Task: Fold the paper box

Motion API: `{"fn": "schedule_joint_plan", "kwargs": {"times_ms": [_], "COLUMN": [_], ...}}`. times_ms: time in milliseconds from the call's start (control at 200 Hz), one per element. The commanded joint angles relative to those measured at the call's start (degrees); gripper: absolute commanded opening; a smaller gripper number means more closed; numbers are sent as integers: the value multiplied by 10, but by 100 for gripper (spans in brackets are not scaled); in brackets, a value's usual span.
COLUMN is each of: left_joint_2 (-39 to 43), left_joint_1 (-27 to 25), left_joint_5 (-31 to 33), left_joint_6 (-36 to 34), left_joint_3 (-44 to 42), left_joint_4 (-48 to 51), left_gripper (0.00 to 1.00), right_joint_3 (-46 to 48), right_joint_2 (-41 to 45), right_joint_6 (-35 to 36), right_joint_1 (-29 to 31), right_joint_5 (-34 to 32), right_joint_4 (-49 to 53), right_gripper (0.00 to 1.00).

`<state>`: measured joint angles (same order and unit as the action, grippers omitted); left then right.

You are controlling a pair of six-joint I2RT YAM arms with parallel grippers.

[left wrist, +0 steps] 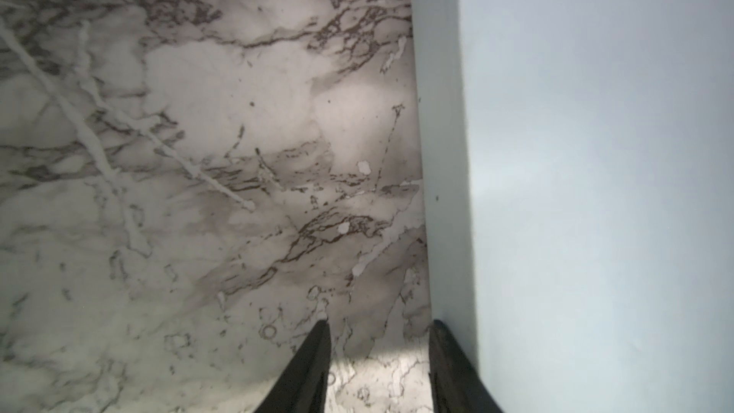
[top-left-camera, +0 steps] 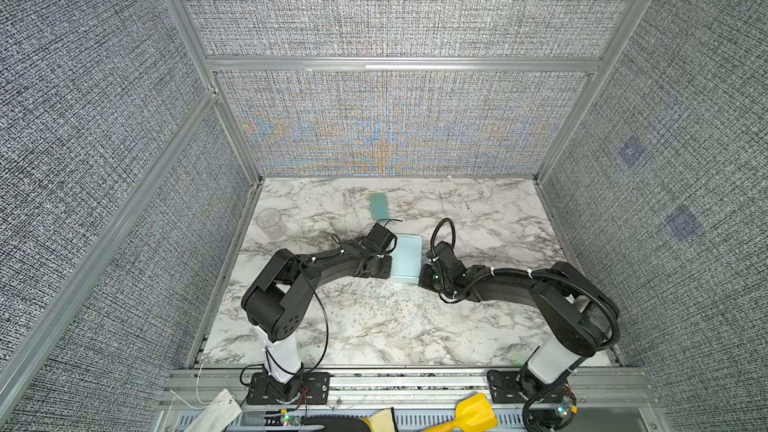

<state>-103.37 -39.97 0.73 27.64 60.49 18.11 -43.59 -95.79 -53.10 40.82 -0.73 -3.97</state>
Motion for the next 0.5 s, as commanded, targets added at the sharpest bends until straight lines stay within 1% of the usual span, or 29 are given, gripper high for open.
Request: {"fn": "schedule_joint_plan", "kwargs": {"times_ms": [0, 145, 270, 360, 495], "left_joint_2": [4, 18, 25, 14, -21], "left_joint_1": [-5, 7, 19, 28, 43], "left_joint_5": [-27, -12, -5, -2, 6], "left_joint_6": [-3, -3, -5, -11, -23], "left_joint_3": [6, 4, 13, 33, 78], "left_joint_4": [9, 16, 15, 20, 35], "left_gripper": [44, 44, 45, 45, 45], "right_joint_3": [8, 41, 22, -7, -53], "right_joint_2": [17, 86, 118, 108, 66], "right_joint_6": [14, 45, 92, 119, 142], "right_joint_1": [-12, -59, -104, -129, -160], "right_joint_5": [2, -7, -12, -17, 4], "right_joint_4": [48, 77, 115, 136, 132], "right_gripper": [14, 14, 15, 15, 15]}}
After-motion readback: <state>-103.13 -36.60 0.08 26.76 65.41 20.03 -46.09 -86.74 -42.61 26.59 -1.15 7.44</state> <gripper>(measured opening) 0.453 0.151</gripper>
